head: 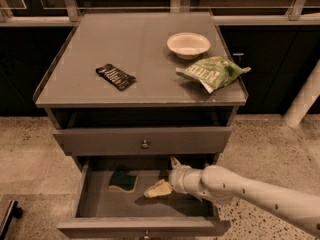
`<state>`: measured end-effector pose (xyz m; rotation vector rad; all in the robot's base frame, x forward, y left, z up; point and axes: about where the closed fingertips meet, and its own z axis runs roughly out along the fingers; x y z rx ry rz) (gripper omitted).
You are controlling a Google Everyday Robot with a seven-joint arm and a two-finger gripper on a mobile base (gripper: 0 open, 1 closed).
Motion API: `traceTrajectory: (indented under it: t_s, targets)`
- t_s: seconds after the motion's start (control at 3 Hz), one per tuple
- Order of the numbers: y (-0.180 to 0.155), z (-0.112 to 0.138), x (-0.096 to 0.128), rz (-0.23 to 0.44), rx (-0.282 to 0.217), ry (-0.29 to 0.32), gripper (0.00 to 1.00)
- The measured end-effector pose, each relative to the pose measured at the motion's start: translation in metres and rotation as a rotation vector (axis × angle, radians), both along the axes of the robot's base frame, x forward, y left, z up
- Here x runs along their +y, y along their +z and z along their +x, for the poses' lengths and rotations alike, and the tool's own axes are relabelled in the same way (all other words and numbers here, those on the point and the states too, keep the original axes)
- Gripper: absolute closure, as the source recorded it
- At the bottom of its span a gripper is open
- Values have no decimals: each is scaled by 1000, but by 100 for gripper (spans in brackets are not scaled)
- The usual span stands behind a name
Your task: Pick sponge from middle drawer and place on counter
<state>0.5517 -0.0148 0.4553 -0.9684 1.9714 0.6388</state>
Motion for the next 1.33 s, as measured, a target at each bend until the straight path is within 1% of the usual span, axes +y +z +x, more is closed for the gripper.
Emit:
traceTrajectory:
  t_s: [0.33,0.67,1.0,1.33]
  targets:
    - [-10,9,28,44,-7,14,0]
    - [-16,19,70,81,-34,82,0]
    - [-20,22,96,103,-48,123,0]
    - [-28,20,120,84,-62,178,0]
